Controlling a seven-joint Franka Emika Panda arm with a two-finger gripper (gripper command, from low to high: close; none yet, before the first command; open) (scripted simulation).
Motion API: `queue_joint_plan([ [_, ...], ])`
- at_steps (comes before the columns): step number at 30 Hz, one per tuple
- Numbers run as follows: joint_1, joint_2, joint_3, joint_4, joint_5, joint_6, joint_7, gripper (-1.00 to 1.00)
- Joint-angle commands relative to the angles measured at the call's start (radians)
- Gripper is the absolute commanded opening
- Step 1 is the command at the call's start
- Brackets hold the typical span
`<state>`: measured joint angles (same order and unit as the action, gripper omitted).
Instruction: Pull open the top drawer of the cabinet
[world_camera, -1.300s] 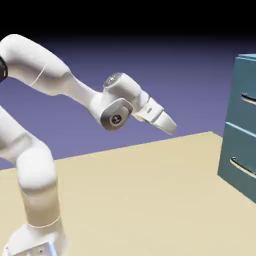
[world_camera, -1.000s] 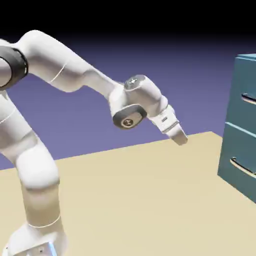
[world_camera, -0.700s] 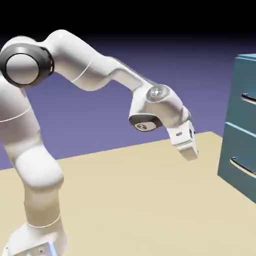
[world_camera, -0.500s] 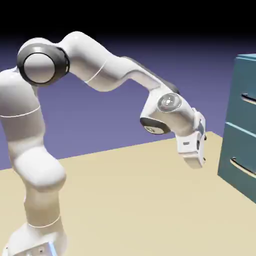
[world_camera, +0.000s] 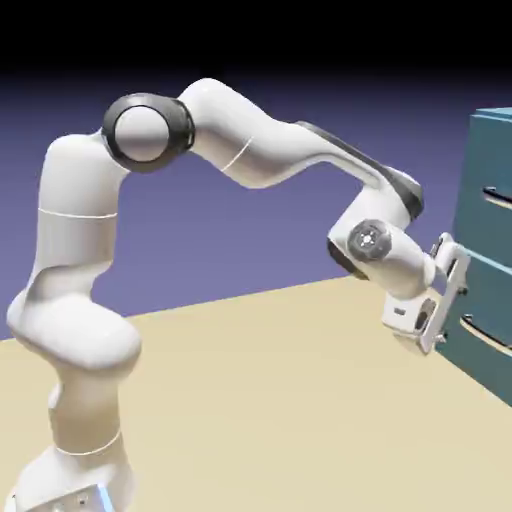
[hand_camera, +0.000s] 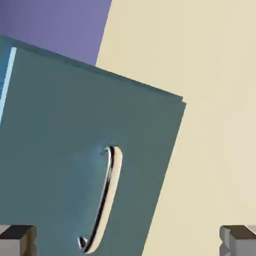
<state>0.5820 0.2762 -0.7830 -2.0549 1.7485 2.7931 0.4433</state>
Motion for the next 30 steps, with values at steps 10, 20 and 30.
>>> queue_joint_plan([
  [10, 0.142, 0.21, -0.195, 0.188, 0.435, -0.061, -0.074, 0.0],
  [20, 0.284, 0.421, -0.39, 0.376, 0.87, -0.121, -0.148, 0.0],
  [30, 0.248, 0.582, -0.426, 0.602, 1.04, -0.103, -0.114, 0.0],
])
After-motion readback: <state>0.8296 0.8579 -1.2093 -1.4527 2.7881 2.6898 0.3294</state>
